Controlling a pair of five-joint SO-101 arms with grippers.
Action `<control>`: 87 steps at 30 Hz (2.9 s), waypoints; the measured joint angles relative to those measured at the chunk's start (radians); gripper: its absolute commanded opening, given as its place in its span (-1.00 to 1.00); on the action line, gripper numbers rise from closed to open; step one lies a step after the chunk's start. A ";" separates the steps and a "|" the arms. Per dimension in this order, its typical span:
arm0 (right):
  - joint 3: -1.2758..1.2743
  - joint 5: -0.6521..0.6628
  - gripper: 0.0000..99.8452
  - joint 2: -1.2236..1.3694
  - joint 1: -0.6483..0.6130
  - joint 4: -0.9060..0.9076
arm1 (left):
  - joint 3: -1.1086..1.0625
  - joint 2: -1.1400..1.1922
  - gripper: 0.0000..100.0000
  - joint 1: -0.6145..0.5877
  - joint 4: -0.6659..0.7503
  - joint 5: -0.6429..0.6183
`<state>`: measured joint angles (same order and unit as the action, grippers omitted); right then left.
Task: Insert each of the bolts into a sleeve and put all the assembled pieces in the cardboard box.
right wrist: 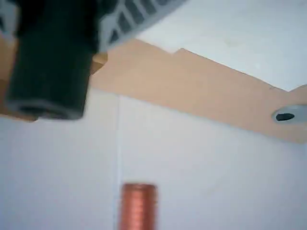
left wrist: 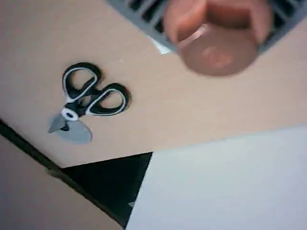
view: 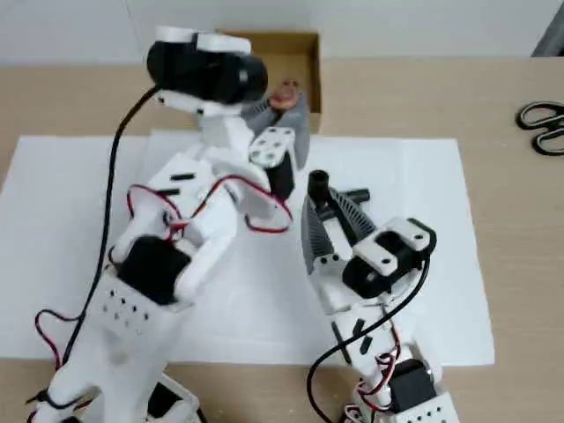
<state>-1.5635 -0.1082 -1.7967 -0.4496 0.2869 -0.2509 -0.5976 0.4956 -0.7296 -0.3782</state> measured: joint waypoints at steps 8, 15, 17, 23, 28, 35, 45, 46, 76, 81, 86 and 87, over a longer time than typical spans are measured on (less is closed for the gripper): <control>0.000 0.000 -0.99 0.000 -0.009 0.000 | 0.014 0.046 -0.99 0.029 0.003 -0.011; 0.002 0.000 -0.99 0.000 -0.009 0.011 | 0.014 0.095 -0.99 0.074 0.003 0.015; 0.000 0.000 -0.99 0.000 -0.009 0.012 | 0.014 0.100 -0.99 0.075 0.003 0.015; 0.000 0.000 -0.99 0.000 -0.009 0.012 | 0.014 0.100 -0.99 0.074 0.003 0.015; 0.005 0.000 -0.99 0.000 -0.009 0.012 | 0.014 0.100 -0.99 0.072 0.009 0.015; 0.011 0.000 -0.99 0.000 -0.009 0.012 | 0.014 0.103 -0.99 0.072 0.028 0.015; 0.011 0.000 -0.99 0.000 -0.009 0.012 | 0.014 0.103 -0.99 0.048 0.031 0.020; 0.011 0.000 -0.99 0.000 -0.008 0.012 | 0.014 0.103 -0.99 0.044 0.031 0.020; 0.011 0.000 -0.99 0.000 -0.009 0.012 | -0.025 0.103 -0.99 0.087 -0.103 0.068; 0.011 0.000 -0.99 0.000 -0.009 0.012 | -0.025 0.103 -0.99 0.089 -0.176 0.068; 0.011 -0.002 -0.99 0.000 -0.011 0.012 | -0.025 0.103 -0.90 0.100 -0.238 0.068; 0.011 -0.003 -0.99 0.000 -0.011 0.012 | -0.025 0.103 -0.84 0.103 -0.245 0.068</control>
<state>-1.5528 -0.1112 -1.7967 -0.4603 0.2992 -0.2754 -0.4948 0.5984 -0.9751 -0.3107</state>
